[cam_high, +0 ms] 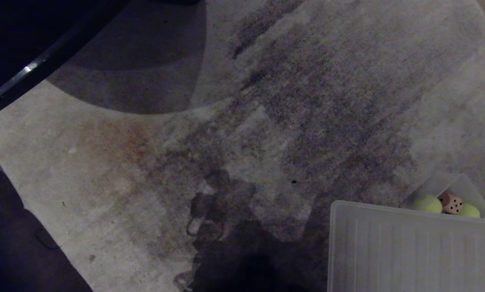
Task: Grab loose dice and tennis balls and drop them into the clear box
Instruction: Close the lid
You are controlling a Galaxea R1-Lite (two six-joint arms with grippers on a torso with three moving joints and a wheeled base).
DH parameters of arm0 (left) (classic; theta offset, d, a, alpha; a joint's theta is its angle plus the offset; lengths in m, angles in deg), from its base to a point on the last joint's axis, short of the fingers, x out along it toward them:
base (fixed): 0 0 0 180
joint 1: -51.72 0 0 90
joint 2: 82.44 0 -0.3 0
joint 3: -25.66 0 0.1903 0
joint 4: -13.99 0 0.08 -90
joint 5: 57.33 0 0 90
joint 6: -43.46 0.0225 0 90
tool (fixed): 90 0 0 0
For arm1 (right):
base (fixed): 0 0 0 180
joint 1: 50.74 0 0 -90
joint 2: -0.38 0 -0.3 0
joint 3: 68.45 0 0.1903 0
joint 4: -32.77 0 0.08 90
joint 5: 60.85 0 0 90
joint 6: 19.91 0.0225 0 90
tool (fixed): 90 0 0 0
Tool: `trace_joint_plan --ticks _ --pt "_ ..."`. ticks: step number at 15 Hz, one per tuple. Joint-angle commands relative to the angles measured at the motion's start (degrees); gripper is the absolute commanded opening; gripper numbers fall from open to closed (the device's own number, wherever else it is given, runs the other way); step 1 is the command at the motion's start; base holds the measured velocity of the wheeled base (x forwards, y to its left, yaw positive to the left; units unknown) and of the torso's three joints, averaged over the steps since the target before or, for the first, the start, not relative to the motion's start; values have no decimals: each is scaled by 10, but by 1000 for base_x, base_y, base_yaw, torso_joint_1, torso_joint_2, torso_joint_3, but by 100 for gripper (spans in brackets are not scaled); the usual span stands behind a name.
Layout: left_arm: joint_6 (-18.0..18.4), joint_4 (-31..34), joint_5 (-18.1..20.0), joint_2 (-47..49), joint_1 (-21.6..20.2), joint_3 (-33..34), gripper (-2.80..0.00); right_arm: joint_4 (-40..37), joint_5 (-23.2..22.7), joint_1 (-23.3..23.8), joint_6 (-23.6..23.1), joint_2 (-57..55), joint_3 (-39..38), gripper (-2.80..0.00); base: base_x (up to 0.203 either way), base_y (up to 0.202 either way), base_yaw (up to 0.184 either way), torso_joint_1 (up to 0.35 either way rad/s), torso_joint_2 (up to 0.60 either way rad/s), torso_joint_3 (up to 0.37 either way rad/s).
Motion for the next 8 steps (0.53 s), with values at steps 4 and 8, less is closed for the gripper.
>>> trace_joint_plan --ticks 4,8 --pt "0 0 0 1 0 1 -280 16 -2 -1 1 64 -17 -280 0 0 0 0 0 0" --pt "0 0 0 1 0 1 -280 16 -18 -1 -31 64 -17 -280 0 0 0 0 0 0"
